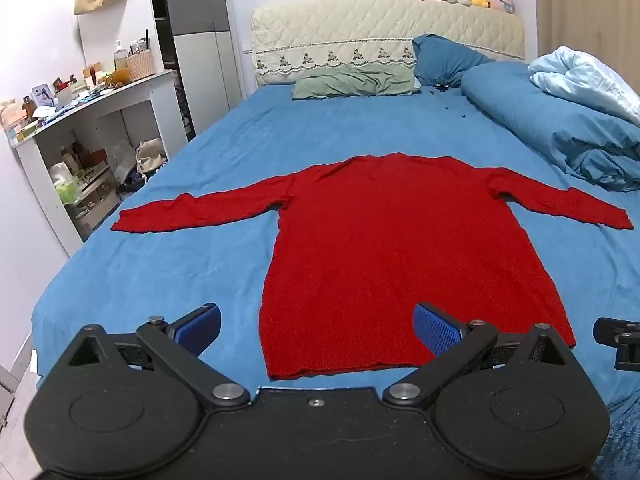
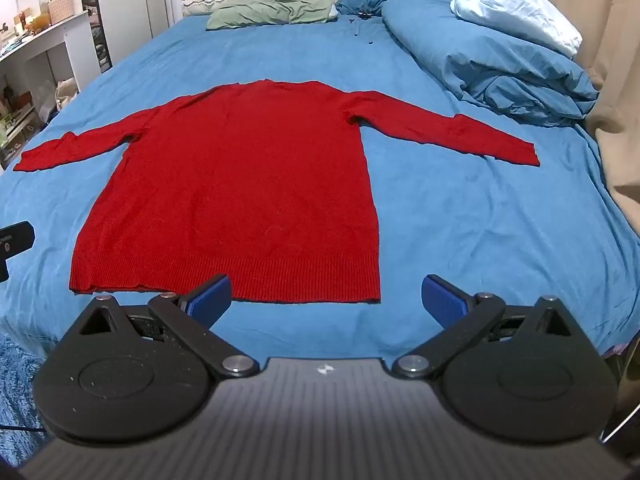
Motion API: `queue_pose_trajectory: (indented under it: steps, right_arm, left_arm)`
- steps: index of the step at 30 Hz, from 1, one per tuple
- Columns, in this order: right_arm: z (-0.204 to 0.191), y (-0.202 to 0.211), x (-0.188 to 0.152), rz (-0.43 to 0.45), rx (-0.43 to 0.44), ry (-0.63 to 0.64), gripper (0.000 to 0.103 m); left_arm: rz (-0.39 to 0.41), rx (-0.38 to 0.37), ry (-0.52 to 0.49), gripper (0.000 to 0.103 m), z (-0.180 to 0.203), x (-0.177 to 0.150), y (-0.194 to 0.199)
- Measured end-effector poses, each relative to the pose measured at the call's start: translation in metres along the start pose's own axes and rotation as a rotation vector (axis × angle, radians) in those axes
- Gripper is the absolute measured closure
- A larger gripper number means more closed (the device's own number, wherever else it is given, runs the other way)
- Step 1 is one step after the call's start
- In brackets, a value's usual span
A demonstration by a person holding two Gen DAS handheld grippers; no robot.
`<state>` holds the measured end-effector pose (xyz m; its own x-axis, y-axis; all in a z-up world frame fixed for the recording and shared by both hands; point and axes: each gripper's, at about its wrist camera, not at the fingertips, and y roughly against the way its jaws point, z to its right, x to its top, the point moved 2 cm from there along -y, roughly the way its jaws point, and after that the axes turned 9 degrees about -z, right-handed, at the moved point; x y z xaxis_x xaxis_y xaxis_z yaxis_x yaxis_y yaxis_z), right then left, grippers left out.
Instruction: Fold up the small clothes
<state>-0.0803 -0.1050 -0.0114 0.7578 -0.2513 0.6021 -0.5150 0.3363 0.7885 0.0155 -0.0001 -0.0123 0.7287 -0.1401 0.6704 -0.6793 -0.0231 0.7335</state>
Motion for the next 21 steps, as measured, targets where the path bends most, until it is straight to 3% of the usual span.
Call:
queue_pose_trajectory:
  steps: [21]
  right_arm:
    - [-0.0024,0.0028,0.0011,0.001,0.000,0.002,0.000]
  left_arm:
    - [0.005,0.001,-0.006,0.000,0.0038,0.0022,0.0023]
